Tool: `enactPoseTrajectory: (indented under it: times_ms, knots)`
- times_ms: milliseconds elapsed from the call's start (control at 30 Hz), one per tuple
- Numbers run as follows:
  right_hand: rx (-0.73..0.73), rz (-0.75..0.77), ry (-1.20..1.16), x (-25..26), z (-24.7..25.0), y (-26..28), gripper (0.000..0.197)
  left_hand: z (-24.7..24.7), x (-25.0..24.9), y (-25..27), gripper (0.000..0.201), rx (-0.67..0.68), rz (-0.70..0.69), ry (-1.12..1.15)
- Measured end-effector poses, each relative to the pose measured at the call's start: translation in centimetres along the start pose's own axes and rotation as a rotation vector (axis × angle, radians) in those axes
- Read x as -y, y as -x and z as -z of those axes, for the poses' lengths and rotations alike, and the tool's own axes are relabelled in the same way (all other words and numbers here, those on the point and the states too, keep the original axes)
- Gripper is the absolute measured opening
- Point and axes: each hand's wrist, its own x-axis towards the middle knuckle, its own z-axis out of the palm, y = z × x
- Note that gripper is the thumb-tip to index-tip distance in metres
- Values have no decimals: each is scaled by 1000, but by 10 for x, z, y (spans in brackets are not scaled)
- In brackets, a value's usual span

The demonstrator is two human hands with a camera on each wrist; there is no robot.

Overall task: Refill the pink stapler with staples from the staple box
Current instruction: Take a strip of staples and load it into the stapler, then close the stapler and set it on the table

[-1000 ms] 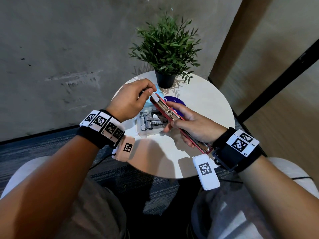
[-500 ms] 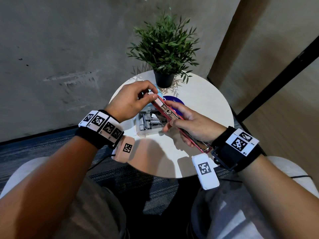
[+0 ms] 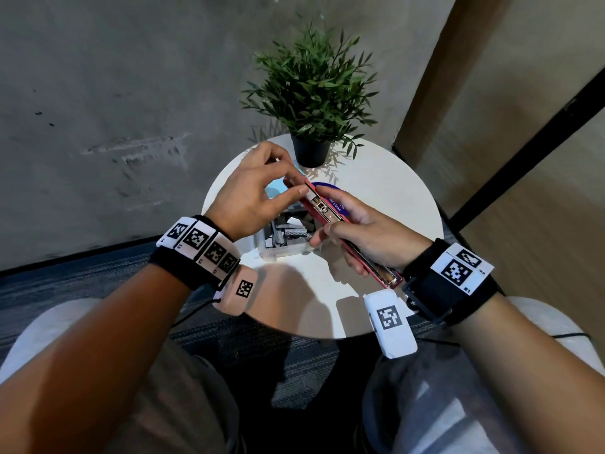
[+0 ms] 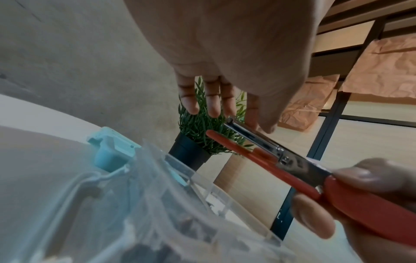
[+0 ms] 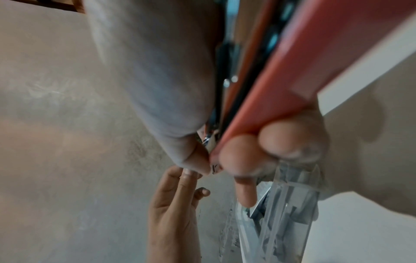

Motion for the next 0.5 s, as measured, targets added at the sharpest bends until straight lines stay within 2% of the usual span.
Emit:
enactPoseTrajectory:
  times_ms: [167,233,300,400,500]
  knots:
    - [-10,-4,1,1,4,1,62,11,5,-2,36,106,-51,-167]
    - [-7,-4,4,2,4,2,62,13,8,-2,37,116,-39,-200]
    - [-2,-6,10,1,5,2,64,11,9,-2,38,104,-21,-170]
    - [33,3,25,1,6,3,66,9,5,-3,51,174,-31,-68]
    - [74,-1,64,1,6,6,68,11,3,-6,36,227,-75,-31]
